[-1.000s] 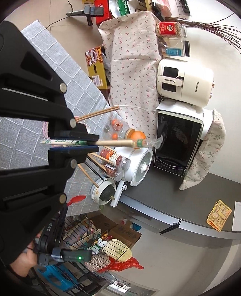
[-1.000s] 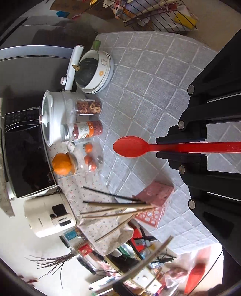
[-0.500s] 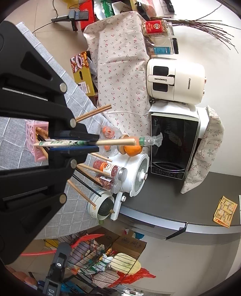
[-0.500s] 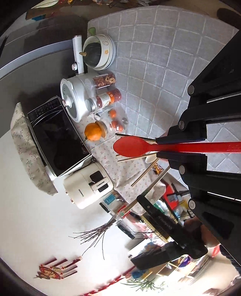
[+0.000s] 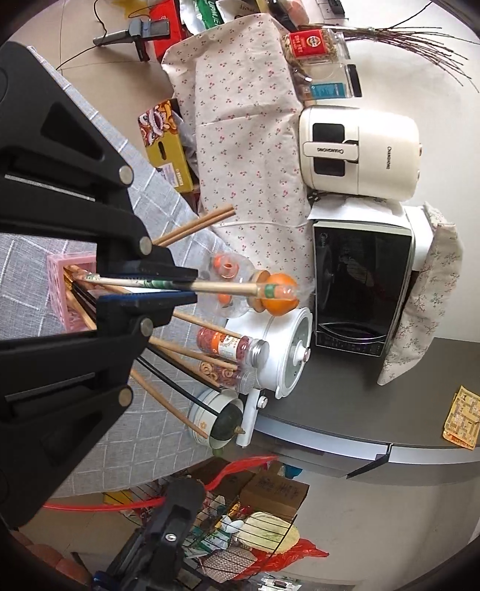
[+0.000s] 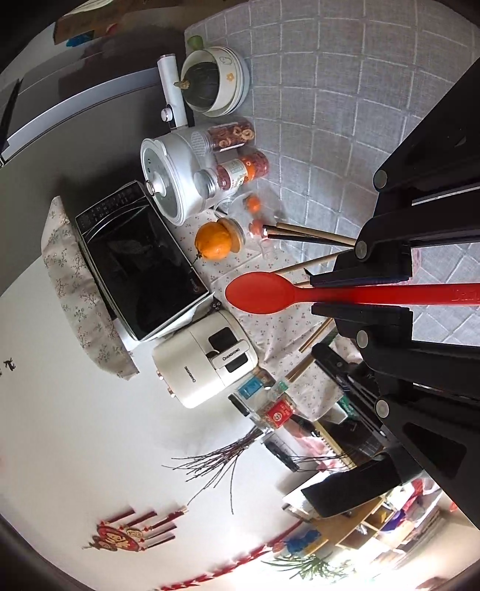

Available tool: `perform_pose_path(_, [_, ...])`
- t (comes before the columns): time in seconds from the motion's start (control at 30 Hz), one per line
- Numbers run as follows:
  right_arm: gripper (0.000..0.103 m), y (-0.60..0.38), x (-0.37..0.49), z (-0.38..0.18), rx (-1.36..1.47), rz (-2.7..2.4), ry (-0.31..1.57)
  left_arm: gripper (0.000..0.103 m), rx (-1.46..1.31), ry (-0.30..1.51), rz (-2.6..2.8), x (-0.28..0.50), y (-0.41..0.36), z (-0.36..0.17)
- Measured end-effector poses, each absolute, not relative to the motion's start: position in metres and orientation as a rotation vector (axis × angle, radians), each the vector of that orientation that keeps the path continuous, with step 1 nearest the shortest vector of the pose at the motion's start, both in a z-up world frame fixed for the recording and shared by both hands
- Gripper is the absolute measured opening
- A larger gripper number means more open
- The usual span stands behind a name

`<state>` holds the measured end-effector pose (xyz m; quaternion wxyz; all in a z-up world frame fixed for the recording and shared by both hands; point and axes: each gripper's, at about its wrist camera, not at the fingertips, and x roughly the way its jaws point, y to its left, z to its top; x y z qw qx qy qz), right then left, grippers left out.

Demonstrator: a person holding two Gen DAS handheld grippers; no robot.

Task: Organize utensils
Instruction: 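Lower the red spoon into the basket and open the right gripper while the left gripper opens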

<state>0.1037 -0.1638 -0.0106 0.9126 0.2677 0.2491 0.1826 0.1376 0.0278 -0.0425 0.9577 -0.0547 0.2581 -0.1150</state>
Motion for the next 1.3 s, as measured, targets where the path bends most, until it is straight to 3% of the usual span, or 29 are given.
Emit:
perform_pose_path(0.13, [0.008,-0.157,0.108,-0.015,0.564,0.318,0.445,0.008,-0.18,0.623,-0.298,0.141,0.031,-0.048])
perform_pose_path(0.17, [0.008,-0.154,0.108,-0.015,0.553,0.302,0.417,0.012,-0.193,0.638,-0.302,0.139,0.033,-0.046])
perform_pose_path(0.23, [0.008,-0.146,0.108,-0.016,0.524,0.27,0.365,0.032,-0.213,0.649,-0.315,0.133,0.037,-0.04])
perform_pose_path(0.3, [0.008,-0.14,0.111,-0.019,0.51,0.236,0.323,0.037,-0.19,0.672,-0.312,0.128,0.042,-0.034])
perform_pose_path(0.7, [0.008,-0.105,0.14,-0.055,0.517,0.03,0.175,0.037,-0.148,0.958,-0.133,0.115,0.103,-0.061])
perform_pose_path(1.1, [0.009,-0.049,0.146,-0.077,0.361,-0.076,0.092,0.037,-0.169,0.914,-0.126,0.108,0.122,-0.05])
perform_pose_path(1.17, [0.015,-0.047,0.142,-0.08,0.36,-0.067,0.103,0.037,-0.179,0.916,-0.123,0.108,0.124,-0.051])
perform_pose_path(1.23, [0.031,-0.047,0.137,-0.081,0.352,-0.051,0.11,0.037,-0.184,0.918,-0.12,0.108,0.126,-0.051])
perform_pose_path(1.3, [0.034,-0.049,0.132,-0.078,0.35,-0.036,0.123,0.037,-0.186,0.919,-0.113,0.108,0.126,-0.052])
